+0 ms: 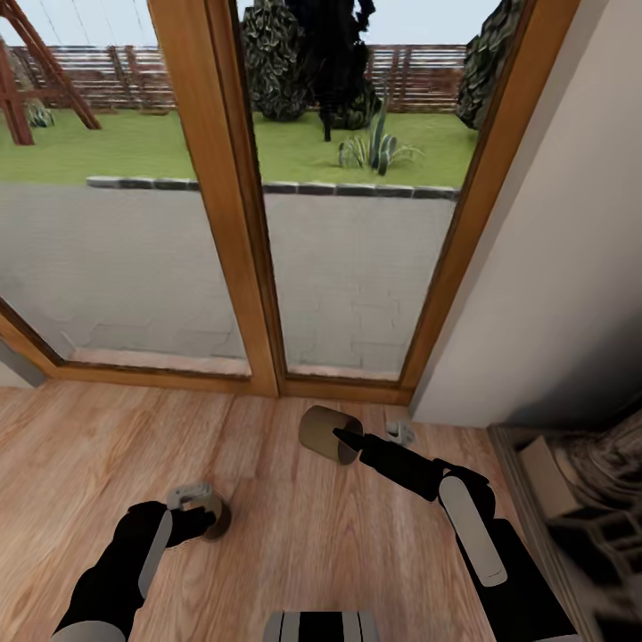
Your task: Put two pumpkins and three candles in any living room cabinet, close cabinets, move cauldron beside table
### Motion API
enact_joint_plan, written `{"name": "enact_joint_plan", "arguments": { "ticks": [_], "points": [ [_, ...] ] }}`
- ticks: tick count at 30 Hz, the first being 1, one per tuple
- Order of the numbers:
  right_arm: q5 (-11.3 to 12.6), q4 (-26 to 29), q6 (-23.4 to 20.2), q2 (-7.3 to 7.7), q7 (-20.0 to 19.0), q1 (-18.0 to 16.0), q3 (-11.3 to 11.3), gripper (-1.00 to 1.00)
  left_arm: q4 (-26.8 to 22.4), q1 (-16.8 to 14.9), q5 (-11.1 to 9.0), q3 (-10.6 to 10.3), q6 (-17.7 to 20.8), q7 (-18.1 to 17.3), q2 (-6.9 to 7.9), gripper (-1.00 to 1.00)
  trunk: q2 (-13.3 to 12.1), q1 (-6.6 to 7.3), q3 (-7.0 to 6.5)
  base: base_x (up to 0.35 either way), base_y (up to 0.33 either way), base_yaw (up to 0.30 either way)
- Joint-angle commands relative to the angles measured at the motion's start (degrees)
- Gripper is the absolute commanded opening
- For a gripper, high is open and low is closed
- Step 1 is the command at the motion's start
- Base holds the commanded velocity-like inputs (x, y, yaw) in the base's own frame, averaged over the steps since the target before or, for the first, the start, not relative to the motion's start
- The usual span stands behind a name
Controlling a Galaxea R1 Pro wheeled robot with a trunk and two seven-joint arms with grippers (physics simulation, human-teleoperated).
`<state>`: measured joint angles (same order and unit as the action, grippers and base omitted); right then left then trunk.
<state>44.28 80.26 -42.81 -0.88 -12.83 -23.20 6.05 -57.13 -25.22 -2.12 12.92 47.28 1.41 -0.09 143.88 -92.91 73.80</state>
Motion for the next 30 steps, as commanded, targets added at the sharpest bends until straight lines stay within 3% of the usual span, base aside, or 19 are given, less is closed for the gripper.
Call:
{"name": "enact_joint_plan", "arguments": {
  "ticks": [1,12,23,30],
  "points": [
    [0.11,-0.01,0.00,0.00,-0.01,0.00,-0.01,-1.00,0.00,0.00,0.01,0.00,-0.03,0.00,0.00,1.00,0.00,0.00,0.00,0.118,0.000,0.000],
    [0.11,-0.01,-0.30,0.00,-0.02,0.00,0.09,-1.00,0.00,0.00,0.01,0.00,0.00,0.00,0.01,1.00,0.00,0.00,0.00,0.126,0.032,0.000],
    [0.15,-2.46,-3.46,0.00,-0.15,-0.03,0.75,-1.00,-0.08,0.00,-0.04,0.00,-0.12,0.00,-0.06,1.00,0.00,0.00,0.00,0.007,0.002,0.000],
    [0.13,-2.57,-3.77,-0.01,-0.17,-0.08,0.88,-1.00,-0.04,0.00,-0.08,0.00,-0.17,-0.08,-0.08,1.00,0.09,-0.18,1.55,0.000,0.000,0.000]
  ]
}}
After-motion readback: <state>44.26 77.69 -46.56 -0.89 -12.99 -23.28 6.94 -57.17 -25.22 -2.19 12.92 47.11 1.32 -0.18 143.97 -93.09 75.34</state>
